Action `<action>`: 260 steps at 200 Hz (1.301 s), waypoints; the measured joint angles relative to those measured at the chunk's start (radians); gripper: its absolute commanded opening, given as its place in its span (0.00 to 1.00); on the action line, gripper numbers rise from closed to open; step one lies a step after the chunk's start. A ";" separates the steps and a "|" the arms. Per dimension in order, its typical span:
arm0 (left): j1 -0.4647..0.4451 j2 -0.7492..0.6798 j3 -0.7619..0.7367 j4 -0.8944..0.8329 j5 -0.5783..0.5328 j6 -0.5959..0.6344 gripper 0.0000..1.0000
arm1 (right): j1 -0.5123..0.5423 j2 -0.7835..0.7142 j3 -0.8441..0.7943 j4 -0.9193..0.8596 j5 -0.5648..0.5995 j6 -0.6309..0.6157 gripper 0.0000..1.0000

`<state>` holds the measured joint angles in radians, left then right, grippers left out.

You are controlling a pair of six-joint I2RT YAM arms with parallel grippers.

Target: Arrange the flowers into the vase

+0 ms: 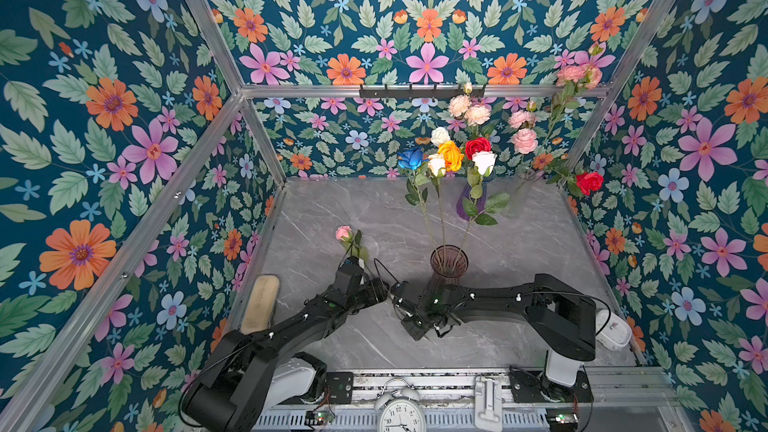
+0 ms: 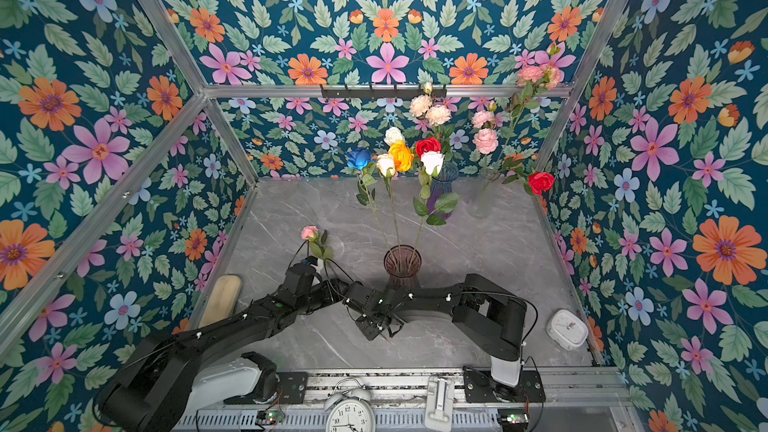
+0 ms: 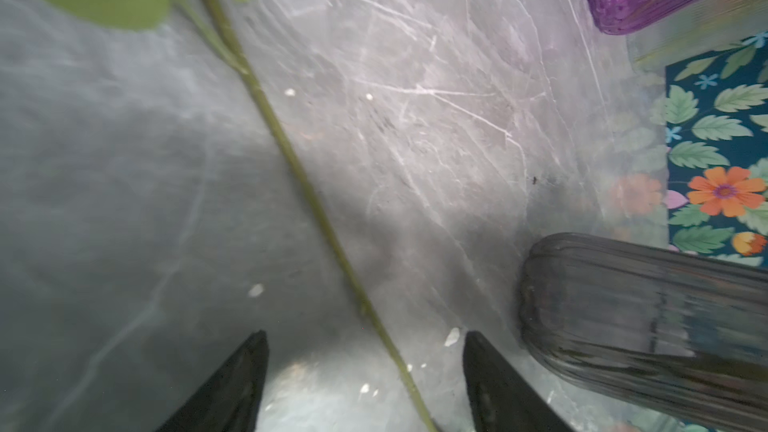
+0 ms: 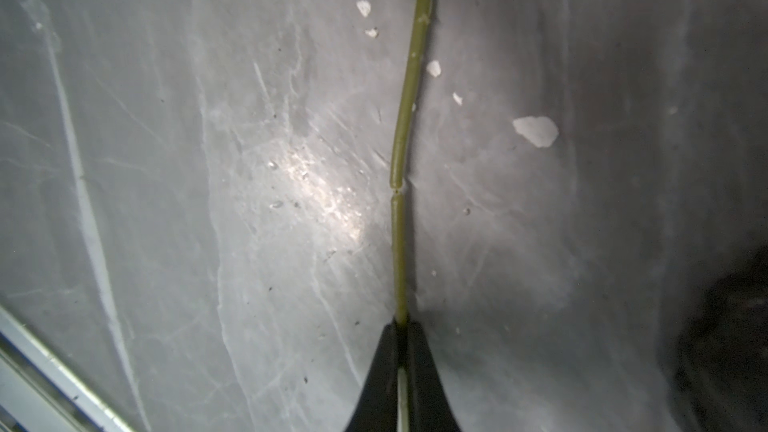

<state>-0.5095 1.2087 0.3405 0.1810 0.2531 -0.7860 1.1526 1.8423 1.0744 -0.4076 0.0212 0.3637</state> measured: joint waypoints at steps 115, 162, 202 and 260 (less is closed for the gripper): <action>0.000 0.167 0.008 0.169 0.087 -0.072 0.17 | 0.000 -0.045 -0.049 0.060 0.000 -0.003 0.00; 0.000 0.172 0.006 0.187 0.098 -0.080 0.18 | 0.004 -0.079 -0.088 0.082 0.008 -0.002 0.00; 0.000 0.172 0.006 0.193 0.108 -0.082 0.18 | 0.021 -0.120 -0.124 0.060 0.033 0.000 0.00; 0.000 0.168 0.007 0.193 0.111 -0.080 0.33 | 0.050 -0.218 -0.193 0.030 0.096 0.008 0.00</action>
<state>-0.5095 1.3766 0.3473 0.3740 0.3645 -0.8658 1.2030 1.6241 0.8814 -0.3775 0.1169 0.3721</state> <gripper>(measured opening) 0.224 0.052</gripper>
